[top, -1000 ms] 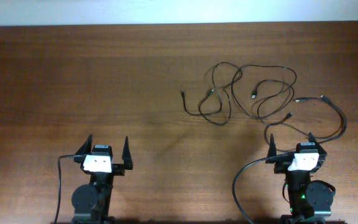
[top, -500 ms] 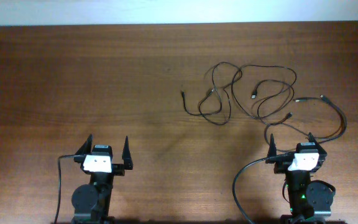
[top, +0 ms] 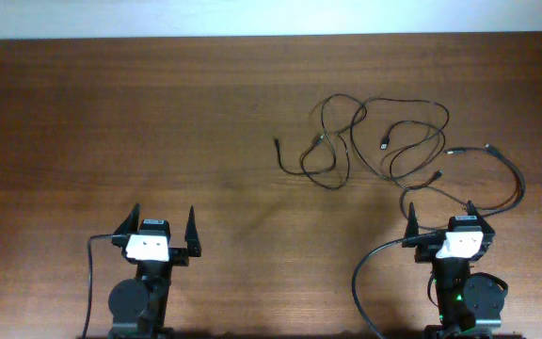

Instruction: Untangle cables

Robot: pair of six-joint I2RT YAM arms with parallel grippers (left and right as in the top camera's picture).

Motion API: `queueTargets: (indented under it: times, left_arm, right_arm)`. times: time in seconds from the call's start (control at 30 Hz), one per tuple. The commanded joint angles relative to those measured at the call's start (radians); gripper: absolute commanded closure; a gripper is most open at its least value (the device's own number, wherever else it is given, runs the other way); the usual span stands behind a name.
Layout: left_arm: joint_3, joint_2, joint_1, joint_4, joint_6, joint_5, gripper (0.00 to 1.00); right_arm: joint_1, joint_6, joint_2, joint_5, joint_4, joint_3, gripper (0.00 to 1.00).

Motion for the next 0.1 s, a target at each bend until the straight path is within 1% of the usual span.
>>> queueTargets:
  times: [0.0,0.07]
  left_arm:
    - [-0.003,-0.005,-0.003,-0.006,0.016,-0.004,0.01]
    - [-0.003,-0.005,-0.003,-0.006,0.016,-0.004,0.01]
  right_arm:
    - [-0.008,0.012,-0.005,0.012,-0.006,-0.005,0.02]
    - [-0.008,0.012,-0.005,0.012,-0.006,-0.005,0.02]
